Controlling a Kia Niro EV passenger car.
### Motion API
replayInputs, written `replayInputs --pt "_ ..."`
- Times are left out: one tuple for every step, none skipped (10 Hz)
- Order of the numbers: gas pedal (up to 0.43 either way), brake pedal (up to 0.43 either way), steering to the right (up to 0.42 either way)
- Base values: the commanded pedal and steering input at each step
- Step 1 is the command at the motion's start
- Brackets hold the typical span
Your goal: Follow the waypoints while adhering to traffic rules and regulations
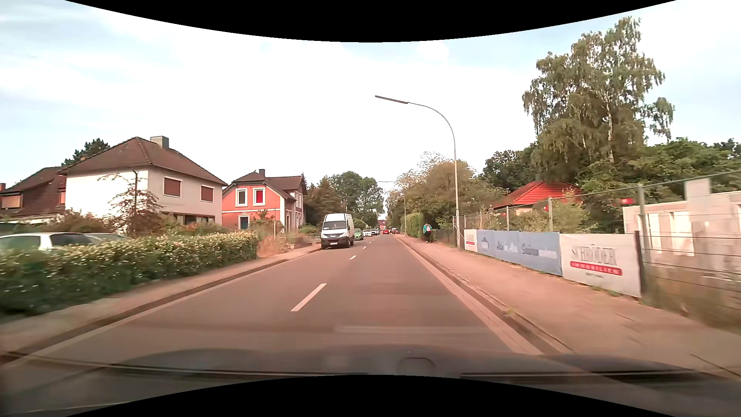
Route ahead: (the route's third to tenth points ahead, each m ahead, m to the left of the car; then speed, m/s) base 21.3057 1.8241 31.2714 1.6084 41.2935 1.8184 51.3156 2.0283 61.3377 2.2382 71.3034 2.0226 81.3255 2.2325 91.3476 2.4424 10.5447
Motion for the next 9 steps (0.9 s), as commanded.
replayInputs --pt "0.268 0.0 -0.001" --pt "0.268 0.0 -0.003" --pt "0.268 0.0 -0.003" --pt "0.268 0.0 -0.003" --pt "0.268 0.0 -0.003" --pt "0.268 0.0 -0.003" --pt "0.268 0.0 -0.003" --pt "0.26 0.0 -0.005" --pt "0.26 0.0 -0.005"
